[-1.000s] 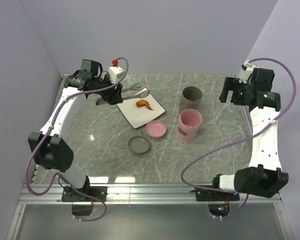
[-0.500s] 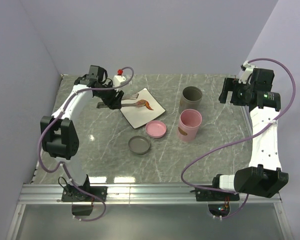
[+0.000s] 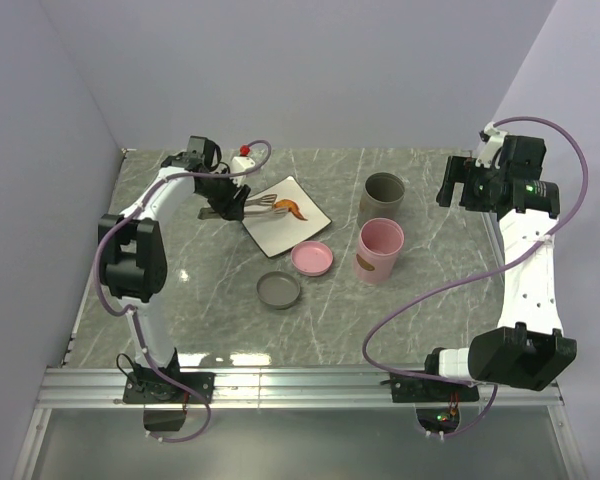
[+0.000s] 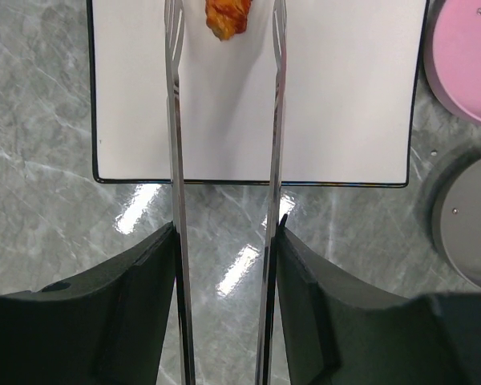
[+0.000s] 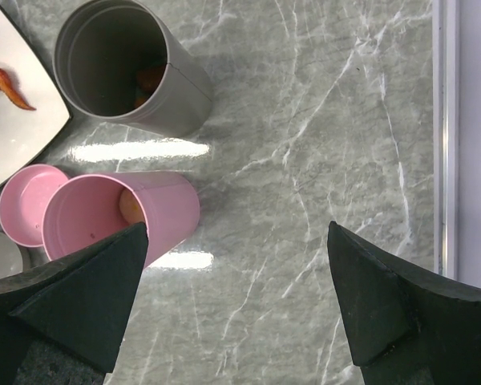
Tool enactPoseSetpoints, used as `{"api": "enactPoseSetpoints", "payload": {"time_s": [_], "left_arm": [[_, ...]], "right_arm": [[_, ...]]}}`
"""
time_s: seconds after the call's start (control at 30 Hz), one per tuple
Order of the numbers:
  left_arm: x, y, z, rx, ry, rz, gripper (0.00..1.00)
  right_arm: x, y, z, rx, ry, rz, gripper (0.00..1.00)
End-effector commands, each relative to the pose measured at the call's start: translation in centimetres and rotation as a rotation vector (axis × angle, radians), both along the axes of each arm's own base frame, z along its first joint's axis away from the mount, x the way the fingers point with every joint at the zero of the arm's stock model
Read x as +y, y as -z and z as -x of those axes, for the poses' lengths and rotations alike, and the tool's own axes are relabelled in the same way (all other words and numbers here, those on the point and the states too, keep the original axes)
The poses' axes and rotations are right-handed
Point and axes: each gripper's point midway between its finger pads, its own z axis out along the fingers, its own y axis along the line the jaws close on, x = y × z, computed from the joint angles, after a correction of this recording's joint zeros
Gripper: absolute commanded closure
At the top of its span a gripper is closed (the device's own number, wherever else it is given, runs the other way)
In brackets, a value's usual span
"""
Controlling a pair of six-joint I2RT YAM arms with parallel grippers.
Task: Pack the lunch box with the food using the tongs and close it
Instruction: Pick up the fake food from the plate.
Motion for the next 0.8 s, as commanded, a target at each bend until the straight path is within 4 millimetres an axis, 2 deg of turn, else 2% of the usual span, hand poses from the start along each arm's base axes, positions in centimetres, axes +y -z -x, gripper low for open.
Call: {"api": "enactPoseSetpoints", "payload": {"time_s": [0.0,0.27,0.77], "left_arm": [[-0.4,-1.7,-1.8,-0.075,0.0,0.027,0.45],[-0.6,-1.1,-2.1,-0.062,0.004,0.035,0.49],[-0.8,-0.1,-1.0,-0.011,0.012,0.045,0.53]], "right_arm": [[-0.3,-2.0,-0.4,-0.054,-0.001,0.013,0.0],[-0.4,-2.1,-0.5,-0.053,0.002,0.016,0.0],[-0.5,-2.0,-0.5,-0.052,0.005,0.023,0.0]]}}
